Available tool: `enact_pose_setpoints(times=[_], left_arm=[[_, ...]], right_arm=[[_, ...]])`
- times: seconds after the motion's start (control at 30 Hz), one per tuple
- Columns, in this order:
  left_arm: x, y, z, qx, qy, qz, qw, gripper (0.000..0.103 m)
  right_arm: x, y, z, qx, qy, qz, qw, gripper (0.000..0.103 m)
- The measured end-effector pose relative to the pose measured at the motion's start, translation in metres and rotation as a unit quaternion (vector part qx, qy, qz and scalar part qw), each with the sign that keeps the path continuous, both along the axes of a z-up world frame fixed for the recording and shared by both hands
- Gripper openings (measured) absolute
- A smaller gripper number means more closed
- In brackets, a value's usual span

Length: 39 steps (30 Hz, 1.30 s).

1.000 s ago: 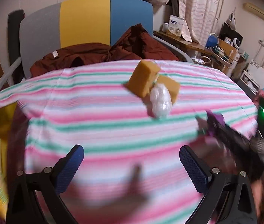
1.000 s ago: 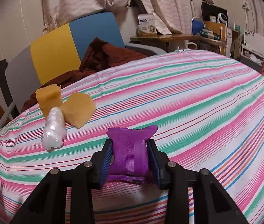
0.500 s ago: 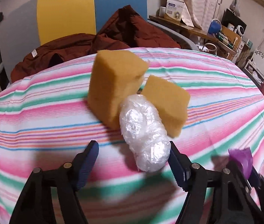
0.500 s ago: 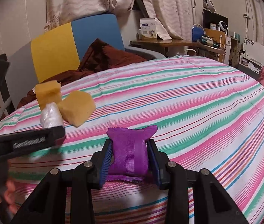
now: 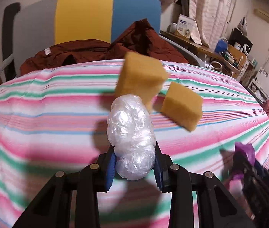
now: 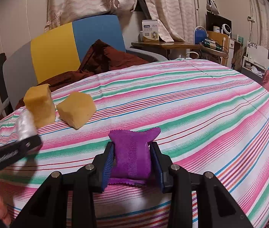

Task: Organize objects
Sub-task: 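Carry the plastic bundle into the gold tray and release it while the right tool carries the sachet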

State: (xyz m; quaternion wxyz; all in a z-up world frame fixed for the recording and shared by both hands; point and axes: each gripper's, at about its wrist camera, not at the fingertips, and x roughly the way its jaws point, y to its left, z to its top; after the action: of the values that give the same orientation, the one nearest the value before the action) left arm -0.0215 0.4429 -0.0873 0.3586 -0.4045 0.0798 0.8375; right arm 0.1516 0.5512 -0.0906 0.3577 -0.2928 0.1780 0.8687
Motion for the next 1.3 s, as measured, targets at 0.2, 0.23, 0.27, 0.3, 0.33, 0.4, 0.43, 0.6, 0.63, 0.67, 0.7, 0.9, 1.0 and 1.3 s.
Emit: enact_pose_setpoints(times=[0.2, 0.23, 0.27, 0.3, 0.33, 0.4, 0.43, 0.6, 0.63, 0.67, 0.7, 0.9, 1.0, 1.3], left_arm=[[0.022, -0.040, 0.000, 0.007, 0.008, 0.007, 0.9999, 0.035], [0.025, -0.046, 0.000, 0.007, 0.010, 0.007, 0.9999, 0.035], [0.028, -0.053, 0.000, 0.008, 0.010, 0.007, 0.9999, 0.035], [0.030, -0.059, 0.000, 0.008, 0.010, 0.009, 0.9999, 0.035], [0.031, -0.066, 0.001, 0.006, 0.010, 0.015, 0.9998, 0.035], [0.031, -0.076, 0.002, 0.008, 0.005, 0.024, 0.9997, 0.035], [0.032, -0.081, 0.003, 0.012, 0.001, 0.026, 0.9996, 0.035], [0.040, -0.109, 0.011, 0.028, -0.004, 0.032, 0.9991, 0.035], [0.040, -0.114, 0.013, 0.032, -0.004, 0.034, 0.9989, 0.035], [0.041, -0.122, 0.017, 0.035, -0.001, 0.037, 0.9987, 0.035], [0.041, -0.127, 0.021, 0.038, -0.001, 0.041, 0.9984, 0.035], [0.032, -0.173, 0.043, 0.066, 0.003, 0.078, 0.9947, 0.035], [0.024, -0.198, 0.054, 0.076, 0.005, 0.097, 0.9923, 0.035], [-0.019, -0.256, 0.046, 0.082, -0.041, 0.163, 0.9823, 0.035]], right_arm=[[-0.007, -0.017, 0.007, 0.037, 0.002, 0.043, 0.998, 0.038], [-0.008, -0.020, 0.008, 0.043, 0.001, 0.049, 0.998, 0.038], [-0.010, -0.025, 0.010, 0.055, -0.002, 0.059, 0.997, 0.038], [-0.012, -0.029, 0.011, 0.064, -0.006, 0.066, 0.996, 0.038], [-0.015, -0.033, 0.012, 0.072, -0.009, 0.073, 0.995, 0.038], [-0.018, -0.037, 0.012, 0.082, -0.016, 0.082, 0.993, 0.038], [-0.020, -0.039, 0.012, 0.087, -0.021, 0.085, 0.992, 0.038], [-0.025, -0.044, 0.011, 0.097, -0.033, 0.090, 0.991, 0.038], [-0.024, -0.045, 0.011, 0.099, -0.034, 0.090, 0.990, 0.038], [-0.024, -0.046, 0.011, 0.101, -0.036, 0.091, 0.990, 0.038], [-0.025, -0.048, 0.011, 0.104, -0.038, 0.091, 0.990, 0.038], [-0.029, -0.055, 0.011, 0.120, -0.048, 0.100, 0.987, 0.038], [-0.031, -0.059, 0.010, 0.127, -0.054, 0.106, 0.985, 0.038], [-0.036, -0.073, 0.011, 0.152, -0.066, 0.129, 0.978, 0.038]])
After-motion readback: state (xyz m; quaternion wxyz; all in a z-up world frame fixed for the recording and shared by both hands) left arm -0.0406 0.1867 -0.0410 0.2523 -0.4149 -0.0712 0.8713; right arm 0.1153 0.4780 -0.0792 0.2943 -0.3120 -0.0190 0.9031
